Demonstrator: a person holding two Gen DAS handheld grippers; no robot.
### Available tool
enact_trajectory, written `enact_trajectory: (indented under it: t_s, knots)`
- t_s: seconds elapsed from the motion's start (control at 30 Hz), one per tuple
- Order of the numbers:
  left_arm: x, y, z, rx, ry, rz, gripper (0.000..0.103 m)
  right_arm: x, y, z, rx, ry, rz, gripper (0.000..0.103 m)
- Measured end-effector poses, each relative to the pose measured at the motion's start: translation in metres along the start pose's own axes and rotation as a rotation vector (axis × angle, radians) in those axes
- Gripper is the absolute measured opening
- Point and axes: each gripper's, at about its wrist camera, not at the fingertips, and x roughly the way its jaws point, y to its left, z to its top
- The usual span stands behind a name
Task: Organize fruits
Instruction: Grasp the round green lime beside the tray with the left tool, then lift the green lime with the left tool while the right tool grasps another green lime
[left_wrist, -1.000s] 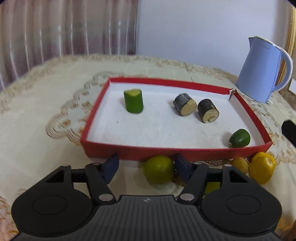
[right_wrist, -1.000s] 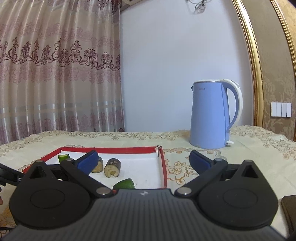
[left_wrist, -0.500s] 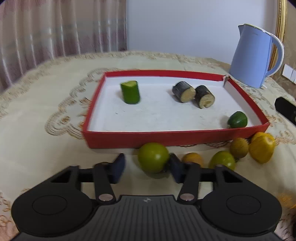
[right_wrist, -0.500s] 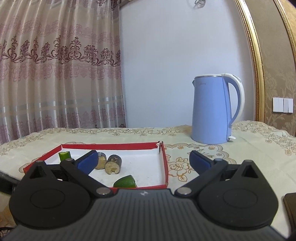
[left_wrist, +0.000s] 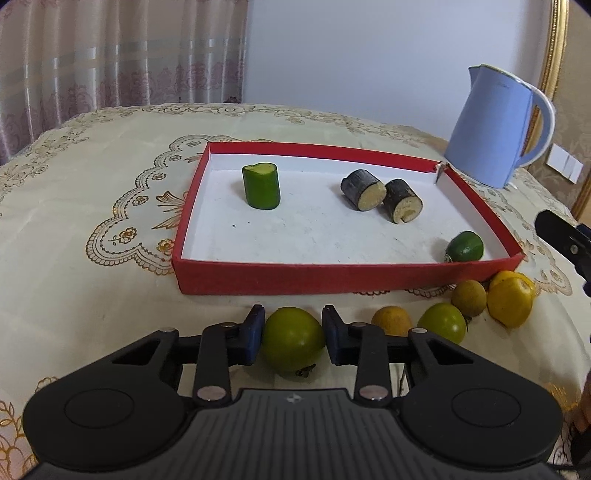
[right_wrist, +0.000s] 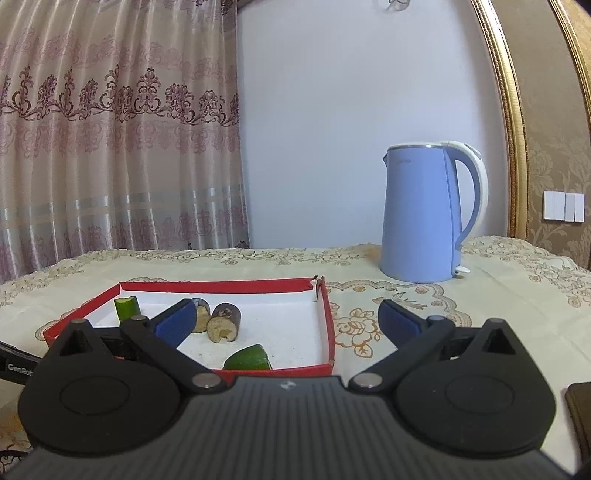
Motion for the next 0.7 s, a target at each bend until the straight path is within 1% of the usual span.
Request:
enact_trajectory:
  t_s: [0.1,0.17,0.23,0.27,0.33,0.4,0.47,0.5,0.53,0.63,0.7]
  knots:
    - [-0.003,0.002,-0.003,0.009,-0.007,-0.013,0.032,0.000,0.006,0.000,-0.035,0.003,-0.002,0.103]
    - [-0.005,0.005,-0.005,0.010,-0.013,-0.024,0.032,0.001,0.009,0.000,-0.054,0.023,-0.010,0.103]
    - [-0.008,0.006,-0.007,0.018,-0.024,-0.037,0.032,-0.002,0.008,0.000,-0.047,0.012,-0.021,0.103]
    - [-0.010,0.008,-0.009,0.021,-0.034,-0.044,0.032,-0.006,0.006,0.000,-0.036,-0.011,-0.024,0.103]
    - [-0.014,0.011,-0.011,0.026,-0.053,-0.049,0.032,-0.018,0.002,0.000,-0.016,-0.084,0.003,0.103]
    - [-0.018,0.014,-0.014,0.035,-0.075,-0.033,0.032,-0.027,0.002,-0.002,-0.018,-0.150,0.029,0.103]
    - [-0.019,0.018,-0.015,0.036,-0.084,-0.007,0.032,-0.035,0.005,-0.005,-0.041,-0.182,0.075,0.103]
    - [-0.020,0.020,-0.015,0.033,-0.087,-0.001,0.032,-0.037,0.009,-0.004,-0.062,-0.170,0.096,0.103]
    - [-0.021,0.023,-0.015,0.036,-0.089,0.000,0.032,-0.036,0.014,-0.003,-0.081,-0.133,0.117,0.103]
    - [-0.020,0.026,-0.016,0.042,-0.082,-0.001,0.032,-0.028,0.029,-0.004,-0.116,0.024,0.228,0.103]
    - [-0.020,0.027,-0.017,0.044,-0.082,-0.008,0.032,-0.024,0.042,-0.007,-0.182,0.082,0.242,0.103]
